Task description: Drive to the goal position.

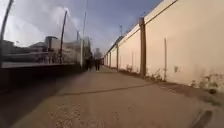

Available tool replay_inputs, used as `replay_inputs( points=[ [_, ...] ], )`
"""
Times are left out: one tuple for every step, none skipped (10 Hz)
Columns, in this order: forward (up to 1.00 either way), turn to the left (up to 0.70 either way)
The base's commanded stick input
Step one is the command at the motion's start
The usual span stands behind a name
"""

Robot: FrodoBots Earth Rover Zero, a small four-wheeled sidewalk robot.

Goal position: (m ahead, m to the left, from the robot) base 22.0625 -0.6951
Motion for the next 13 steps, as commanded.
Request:
replay_inputs(
  points=[
    [0.85,0.27],
    [0.85,0.12],
    [0.85,0.0],
    [0.85,0.0],
    [0.85,0.0],
    [0.85,0.0],
    [0.85,0.0],
    [0.85,0.0],
    [0.85,0.0],
    [0.85,0.0],
    [0.85,0.0],
    [0.85,0.0],
    [0.85,0.0]
  ],
)
